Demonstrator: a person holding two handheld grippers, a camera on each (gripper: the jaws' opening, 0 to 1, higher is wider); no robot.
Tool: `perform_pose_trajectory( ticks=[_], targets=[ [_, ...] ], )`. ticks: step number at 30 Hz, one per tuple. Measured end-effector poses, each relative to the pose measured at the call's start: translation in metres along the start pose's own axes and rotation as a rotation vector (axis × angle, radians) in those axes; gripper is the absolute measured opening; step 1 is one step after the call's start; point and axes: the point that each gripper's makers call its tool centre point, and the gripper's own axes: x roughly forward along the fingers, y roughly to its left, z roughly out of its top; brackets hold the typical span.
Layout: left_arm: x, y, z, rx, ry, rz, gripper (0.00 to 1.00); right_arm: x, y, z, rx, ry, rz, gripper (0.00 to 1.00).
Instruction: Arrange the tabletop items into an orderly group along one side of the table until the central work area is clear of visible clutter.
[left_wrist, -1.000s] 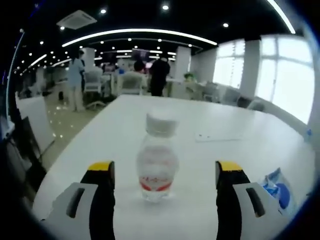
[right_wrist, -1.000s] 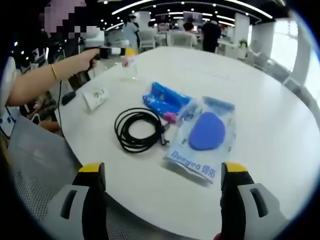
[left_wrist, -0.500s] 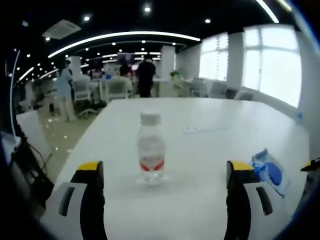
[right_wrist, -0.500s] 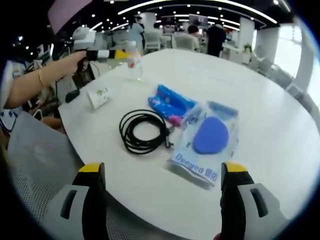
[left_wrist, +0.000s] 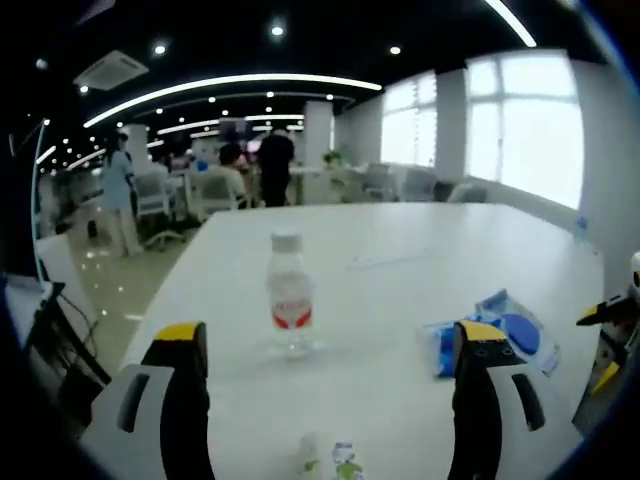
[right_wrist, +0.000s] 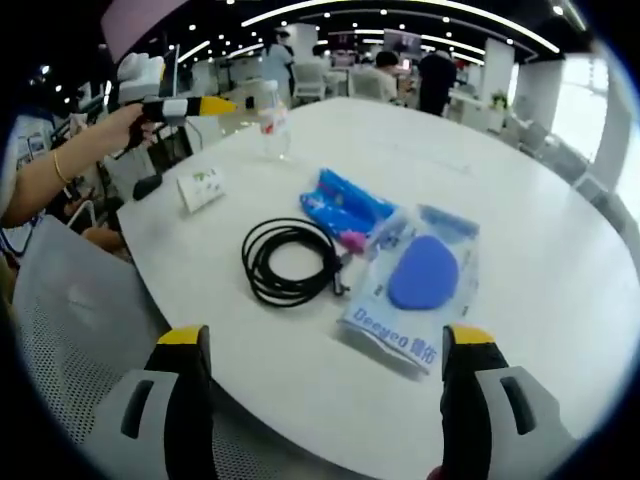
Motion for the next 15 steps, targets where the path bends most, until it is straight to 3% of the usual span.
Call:
perform_pose_trajectory(
  ticks=[5, 9, 15],
  targets=[
    [-0.011, -0.013, 0.004, 0.029, -0.019, -0.035, 0.99, -0.001, 0.000, 0.000, -0.005, 0.000, -0.002, 0.95],
    [-0.021, -0.024, -0.004, 0.089, 0.002, -0.093, 0.99, -0.001, -0.001, 0.001, -0.005, -0.005, -0.005, 0.94],
    [-0.036, -0.027, -0.009, 0.126, -0.007, -0.115, 0.99, -0.001, 0.002, 0.001, -0.015, -0.003, 0.003, 0.95]
  ],
)
